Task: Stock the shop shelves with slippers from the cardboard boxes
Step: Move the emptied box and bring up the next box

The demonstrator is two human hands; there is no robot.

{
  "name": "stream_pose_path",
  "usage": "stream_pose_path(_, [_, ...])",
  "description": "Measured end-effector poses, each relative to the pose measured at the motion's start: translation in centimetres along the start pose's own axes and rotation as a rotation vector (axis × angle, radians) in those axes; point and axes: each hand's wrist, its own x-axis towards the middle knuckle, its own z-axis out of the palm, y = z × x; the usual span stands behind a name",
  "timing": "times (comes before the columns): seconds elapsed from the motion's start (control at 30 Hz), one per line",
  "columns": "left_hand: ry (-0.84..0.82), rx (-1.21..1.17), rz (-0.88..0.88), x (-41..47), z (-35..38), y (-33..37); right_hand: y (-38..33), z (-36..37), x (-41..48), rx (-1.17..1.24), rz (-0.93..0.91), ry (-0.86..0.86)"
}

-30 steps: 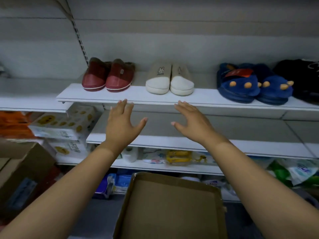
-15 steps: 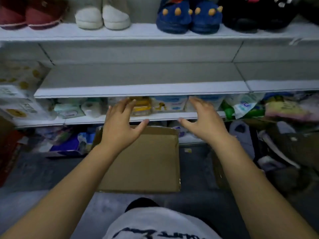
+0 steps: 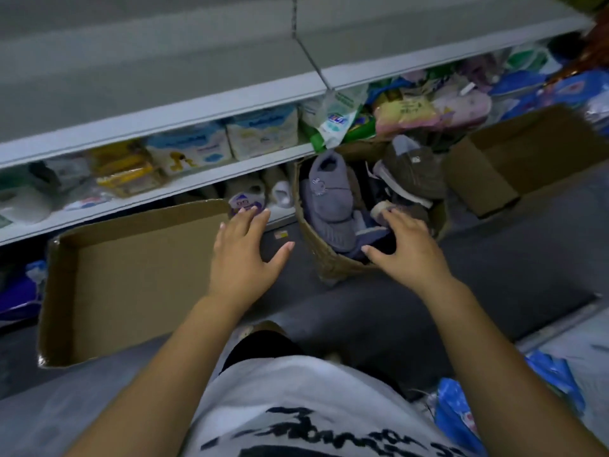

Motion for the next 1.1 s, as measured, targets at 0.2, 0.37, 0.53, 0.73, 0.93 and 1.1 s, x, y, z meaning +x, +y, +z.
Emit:
stream_pose_path(0.2, [-0.107, 0.097, 0.064, 2.5, 3.0, 1.9, 5.2, 0.3, 0.4, 0.064, 0.093, -0.035])
stream_pose_path(0.37, [-0.202, 0.139, 0.070, 5.5, 5.7, 2.2, 6.4, 0.8, 3.0, 0.120, 0.136, -0.112])
stream_pose_path(0.53, [-0.349, 0.113, 0.013, 10.5, 9.3, 1.1, 6.6, 1.1, 7.7, 0.185, 0.167, -0.193])
stream_pose_path(0.73, [-0.560, 0.122, 0.013, 16.8, 12.7, -0.7, 5.0, 2.8, 16.0, 0.445, 0.297, -0.348])
stream_pose_path(0.93, [-0.808, 0.197, 0.009, 20.7, 15.4, -3.4, 4.0, 7.7, 23.5, 0.577, 0.352, -0.412])
stream_pose_path(1.1, [-0.965, 0.228, -0.029, 21.9, 17.0, -5.2, 4.1, 11.4, 25.8, 0.835, 0.472, -0.364])
